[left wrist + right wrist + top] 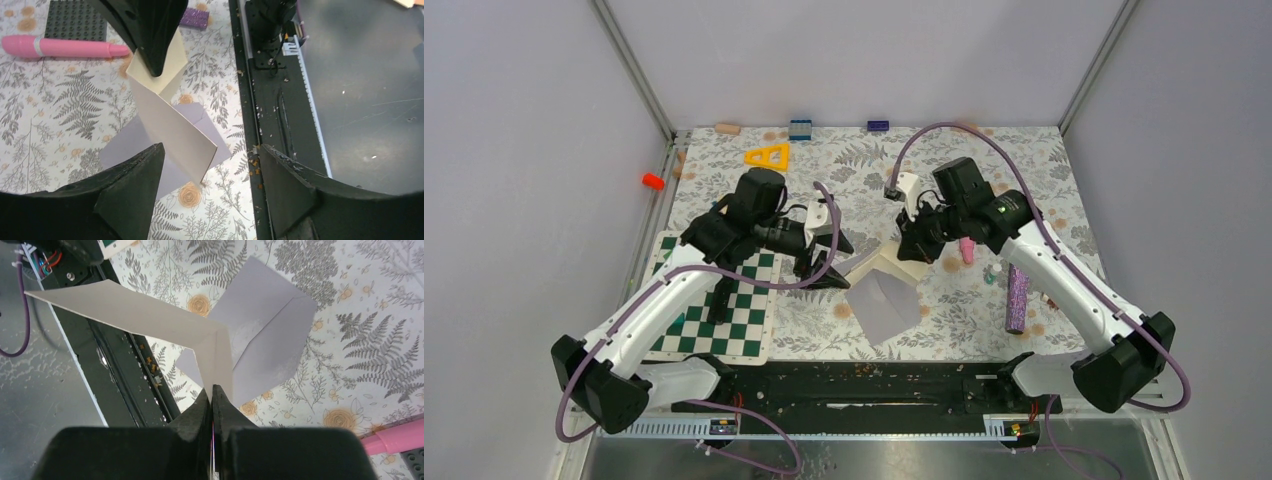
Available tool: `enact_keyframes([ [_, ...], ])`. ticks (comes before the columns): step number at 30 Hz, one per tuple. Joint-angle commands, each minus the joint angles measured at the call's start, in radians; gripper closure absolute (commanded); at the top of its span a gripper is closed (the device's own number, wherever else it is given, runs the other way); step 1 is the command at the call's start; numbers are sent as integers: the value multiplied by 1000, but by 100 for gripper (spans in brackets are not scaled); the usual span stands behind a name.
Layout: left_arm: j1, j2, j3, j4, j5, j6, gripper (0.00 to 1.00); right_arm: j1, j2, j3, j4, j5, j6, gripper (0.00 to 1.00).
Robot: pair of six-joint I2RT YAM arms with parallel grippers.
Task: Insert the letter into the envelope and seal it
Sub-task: Fold the letter.
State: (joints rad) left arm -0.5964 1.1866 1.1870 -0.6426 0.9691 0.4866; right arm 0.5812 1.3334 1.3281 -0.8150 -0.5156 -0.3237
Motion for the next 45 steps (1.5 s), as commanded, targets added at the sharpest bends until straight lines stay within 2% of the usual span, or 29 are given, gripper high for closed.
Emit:
enact_keyframes([
  [1, 8, -27, 49, 21, 134, -28, 27, 0, -61, 16, 82, 21, 56, 100],
  [7, 23, -46, 59, 20, 143, -31, 27, -43, -97, 7, 113, -110, 82, 100],
  [17, 198, -115, 139, 10, 151, -23, 28, -84, -142, -46, 151, -222, 59, 100],
  [21, 215, -101, 113, 69, 115, -59, 26, -91, -157, -57, 149, -298, 47, 100],
  [25, 207, -57, 60, 176, 77, -108, 25, -92, -177, -75, 149, -362, 43, 100],
  [32, 88, 35, 51, 187, 29, -109, 25, -92, -172, -85, 152, -438, 70, 100],
  [45, -2, 125, 66, 187, 103, -153, 27, -93, -151, -102, 161, -478, 72, 100],
])
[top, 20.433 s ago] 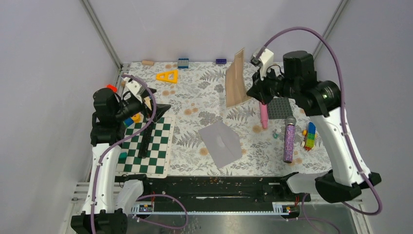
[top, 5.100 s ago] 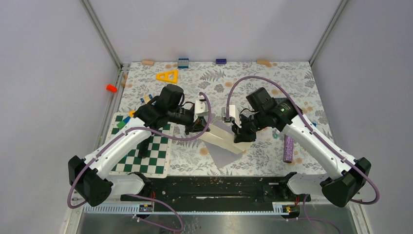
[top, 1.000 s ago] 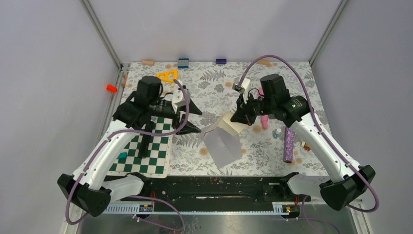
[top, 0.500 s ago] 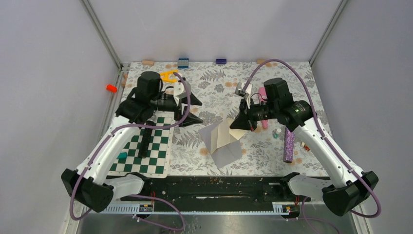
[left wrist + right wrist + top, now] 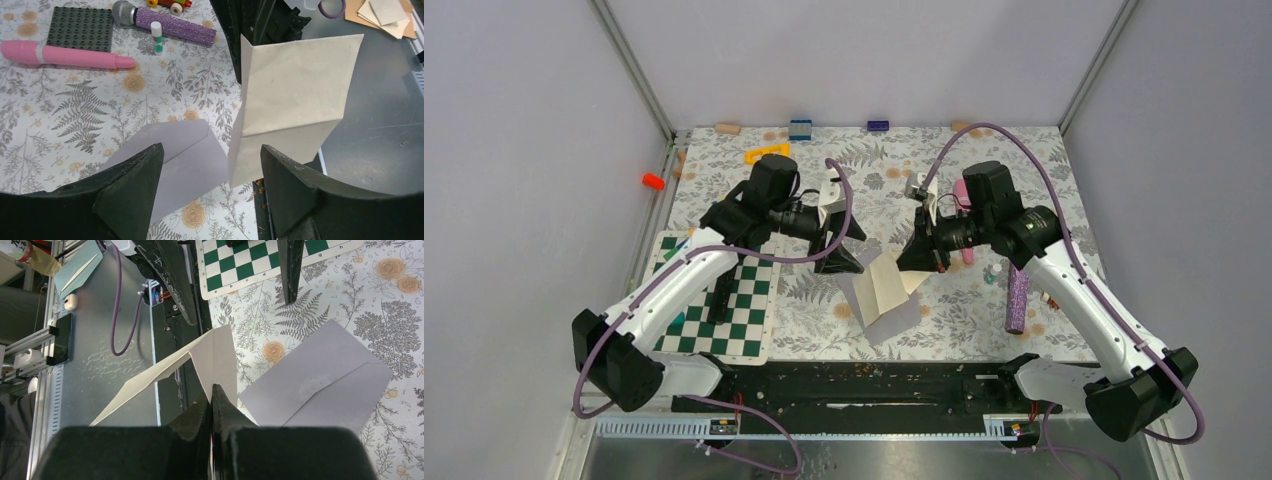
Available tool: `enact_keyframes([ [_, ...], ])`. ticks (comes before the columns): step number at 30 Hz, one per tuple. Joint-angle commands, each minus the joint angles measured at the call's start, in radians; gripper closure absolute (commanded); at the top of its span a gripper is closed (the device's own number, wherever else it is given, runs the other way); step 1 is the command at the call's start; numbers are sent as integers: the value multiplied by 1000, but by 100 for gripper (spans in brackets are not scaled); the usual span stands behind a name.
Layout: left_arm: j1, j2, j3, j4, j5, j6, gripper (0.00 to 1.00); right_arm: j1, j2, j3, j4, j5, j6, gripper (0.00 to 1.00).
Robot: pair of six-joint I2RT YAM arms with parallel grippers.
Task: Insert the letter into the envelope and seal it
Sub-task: Fold the letter.
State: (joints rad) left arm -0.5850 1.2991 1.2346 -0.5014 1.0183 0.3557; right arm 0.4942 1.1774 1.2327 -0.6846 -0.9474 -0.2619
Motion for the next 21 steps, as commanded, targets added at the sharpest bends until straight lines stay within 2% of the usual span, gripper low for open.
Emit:
enact_keyframes([
  [1, -18, 15, 19, 46, 61, -23, 27, -5, 6, -7, 31, -47, 10, 100],
  [12, -58, 50, 24, 47, 74, -32, 37, -3, 15, -11, 43, -56, 13, 100],
  [21, -68, 60, 35, 47, 86, -41, 55, 0, 22, -16, 43, -45, 3, 100],
])
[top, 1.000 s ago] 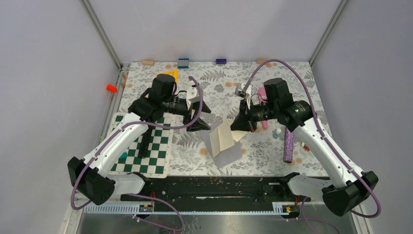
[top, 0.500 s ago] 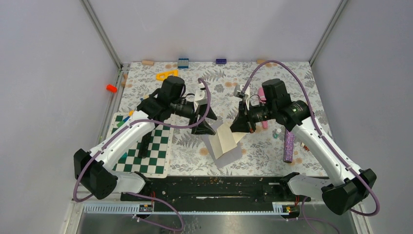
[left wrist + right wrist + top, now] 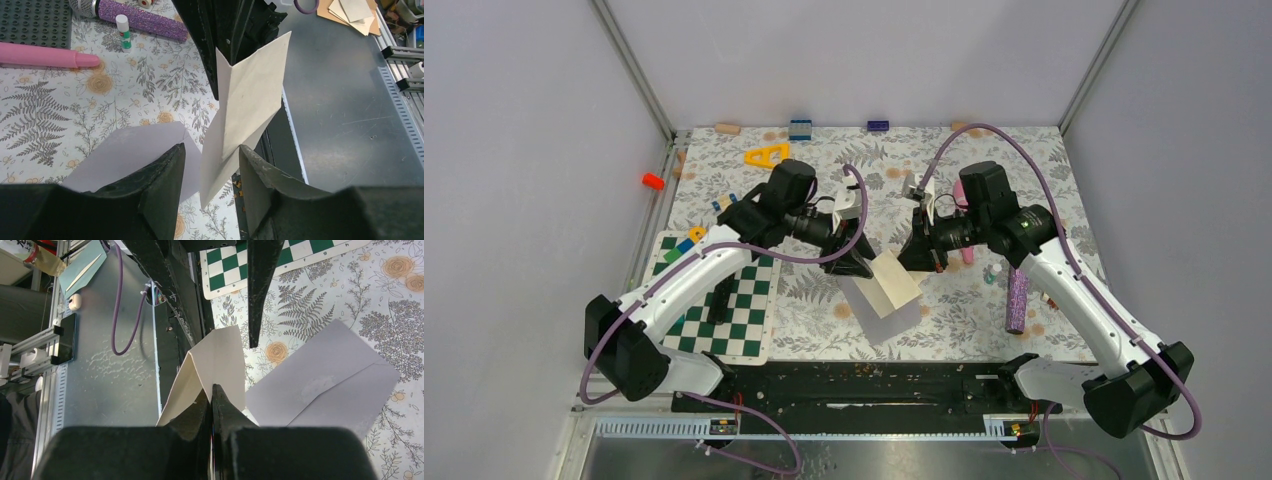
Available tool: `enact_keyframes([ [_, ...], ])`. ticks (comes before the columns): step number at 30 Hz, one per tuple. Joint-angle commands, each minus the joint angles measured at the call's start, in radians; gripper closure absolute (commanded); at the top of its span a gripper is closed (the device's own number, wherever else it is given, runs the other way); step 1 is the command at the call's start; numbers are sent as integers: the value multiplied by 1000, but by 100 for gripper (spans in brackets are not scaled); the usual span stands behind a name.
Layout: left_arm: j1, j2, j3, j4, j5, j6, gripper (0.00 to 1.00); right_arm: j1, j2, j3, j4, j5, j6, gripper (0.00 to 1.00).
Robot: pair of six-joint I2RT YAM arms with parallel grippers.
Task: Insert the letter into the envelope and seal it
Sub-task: Fold the letter.
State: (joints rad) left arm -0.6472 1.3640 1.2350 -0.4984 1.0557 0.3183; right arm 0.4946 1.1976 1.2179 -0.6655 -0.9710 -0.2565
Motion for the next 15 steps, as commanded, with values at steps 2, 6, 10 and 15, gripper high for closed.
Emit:
enact_keyframes([
  [2, -6, -5, 35, 44, 53, -6, 56, 2, 2, -1, 24, -8, -7, 100],
  [6, -8, -4, 36, 44, 52, -9, 69, 7, 3, 0, 24, 5, -12, 100],
  [10, -11, -1, 37, 43, 50, -9, 80, 9, -1, 3, 23, 3, -12, 100],
  [15, -17, 9, 46, 27, 44, 0, 91, 14, -4, 2, 22, 8, -16, 100],
])
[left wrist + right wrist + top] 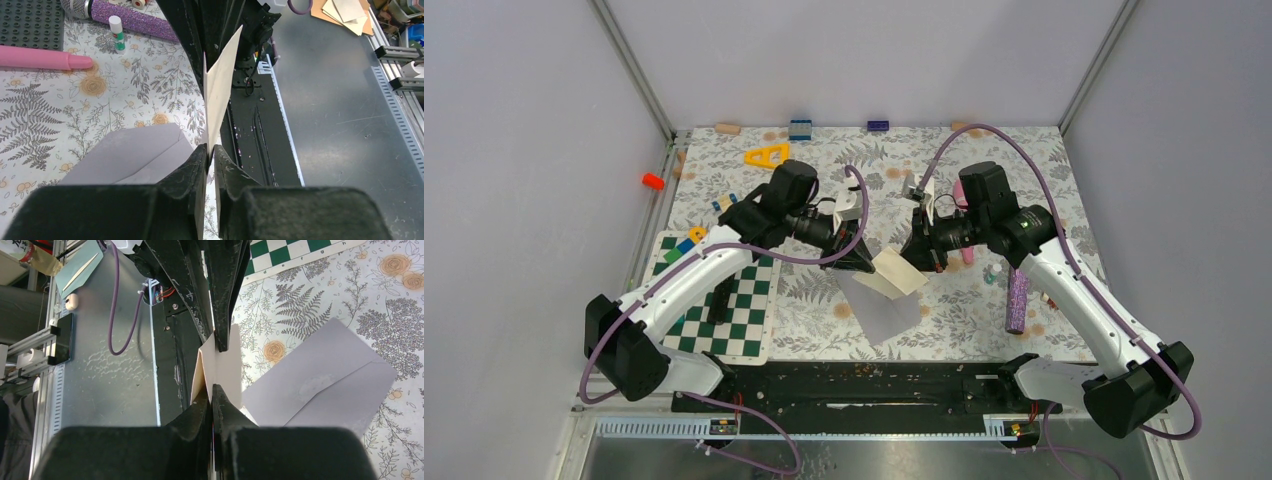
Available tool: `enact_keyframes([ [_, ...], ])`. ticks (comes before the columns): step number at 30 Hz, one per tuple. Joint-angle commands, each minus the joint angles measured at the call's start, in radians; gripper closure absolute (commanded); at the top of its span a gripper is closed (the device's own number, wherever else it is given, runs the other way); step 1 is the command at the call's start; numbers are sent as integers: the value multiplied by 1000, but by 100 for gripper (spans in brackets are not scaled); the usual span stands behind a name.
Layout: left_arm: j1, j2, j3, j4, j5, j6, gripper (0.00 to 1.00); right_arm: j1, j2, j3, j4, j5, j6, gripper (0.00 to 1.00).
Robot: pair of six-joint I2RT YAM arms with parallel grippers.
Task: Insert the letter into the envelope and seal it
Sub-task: Fold the letter.
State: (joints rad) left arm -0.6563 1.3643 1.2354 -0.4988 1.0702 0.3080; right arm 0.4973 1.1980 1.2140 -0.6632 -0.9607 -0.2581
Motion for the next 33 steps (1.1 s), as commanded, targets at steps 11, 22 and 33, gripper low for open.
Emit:
enact_keyframes([
  [11, -11, 12, 45, -4, 11, 36, 100, 14, -58, 28, -26, 65, -100, 53],
  [22, -23, -39, 34, -69, -82, 137, 100, 11, -160, 67, -92, 278, -221, 1],
  [33, -38, -49, 23, -69, -124, 137, 100, 12, -93, -6, 3, 224, -143, 0],
])
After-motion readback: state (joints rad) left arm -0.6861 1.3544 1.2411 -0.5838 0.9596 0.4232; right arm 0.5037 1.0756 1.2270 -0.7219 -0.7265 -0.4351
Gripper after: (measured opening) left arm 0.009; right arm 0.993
